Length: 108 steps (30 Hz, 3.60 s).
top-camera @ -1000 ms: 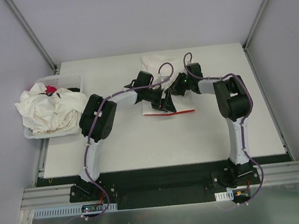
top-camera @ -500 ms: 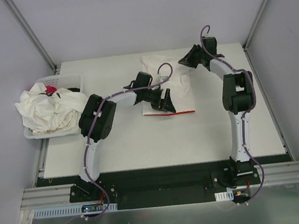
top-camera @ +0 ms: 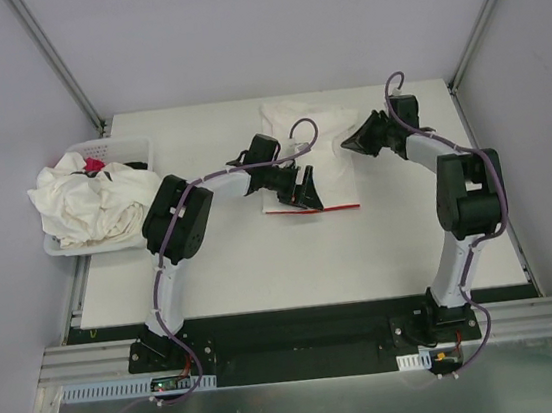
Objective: Fold and stack the t-shirts
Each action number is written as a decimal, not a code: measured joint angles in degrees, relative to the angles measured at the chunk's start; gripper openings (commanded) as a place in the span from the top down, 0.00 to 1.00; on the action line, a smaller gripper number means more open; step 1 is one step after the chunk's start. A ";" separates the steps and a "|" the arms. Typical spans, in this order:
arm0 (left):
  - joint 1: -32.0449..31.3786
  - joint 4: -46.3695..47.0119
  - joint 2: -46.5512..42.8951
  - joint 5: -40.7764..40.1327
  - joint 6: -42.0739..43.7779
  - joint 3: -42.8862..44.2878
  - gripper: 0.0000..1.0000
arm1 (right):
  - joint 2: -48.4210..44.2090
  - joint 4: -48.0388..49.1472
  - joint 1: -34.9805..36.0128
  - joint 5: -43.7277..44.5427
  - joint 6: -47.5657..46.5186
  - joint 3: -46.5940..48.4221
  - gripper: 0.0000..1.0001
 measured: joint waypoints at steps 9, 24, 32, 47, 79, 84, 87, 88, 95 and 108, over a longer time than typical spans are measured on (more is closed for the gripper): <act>0.00 -0.13 -0.09 -0.07 0.00 -0.02 0.17 | -1.64 7.56 7.32 -2.16 3.43 -4.39 0.99; 0.04 -0.17 -0.11 -0.13 0.00 -0.02 0.17 | 12.70 10.67 0.87 -4.44 6.27 0.74 0.99; 0.04 -0.22 -0.11 -0.15 0.00 -0.02 0.17 | 12.87 8.17 -5.51 -2.82 4.13 4.13 0.99; 8.46 -4.20 -14.95 -9.16 2.01 -5.46 0.12 | -9.90 6.71 -6.38 -3.87 -1.07 -15.23 0.55; 8.63 13.73 -19.82 -19.45 -6.58 -28.15 0.14 | -20.79 5.09 -1.55 1.55 -8.44 -36.39 0.54; 8.68 15.08 -18.60 -18.34 -6.75 -27.36 0.14 | -19.34 6.25 -1.09 1.36 -7.96 -35.52 0.54; 8.68 15.54 -18.38 -17.62 -6.80 -27.32 0.14 | -18.23 7.17 -0.55 1.36 -7.61 -34.60 0.54; 8.68 15.63 -18.32 -17.49 -6.80 -27.32 0.15 | -17.94 7.48 -0.31 1.33 -7.48 -34.40 0.54; 8.68 16.68 -17.31 -16.28 -7.04 -26.77 0.15 | -16.13 9.57 1.29 1.22 -6.38 -33.35 0.54; 8.70 19.76 -15.85 -14.16 -8.96 -26.60 0.18 | -15.10 11.93 2.05 1.40 -4.90 -33.38 0.60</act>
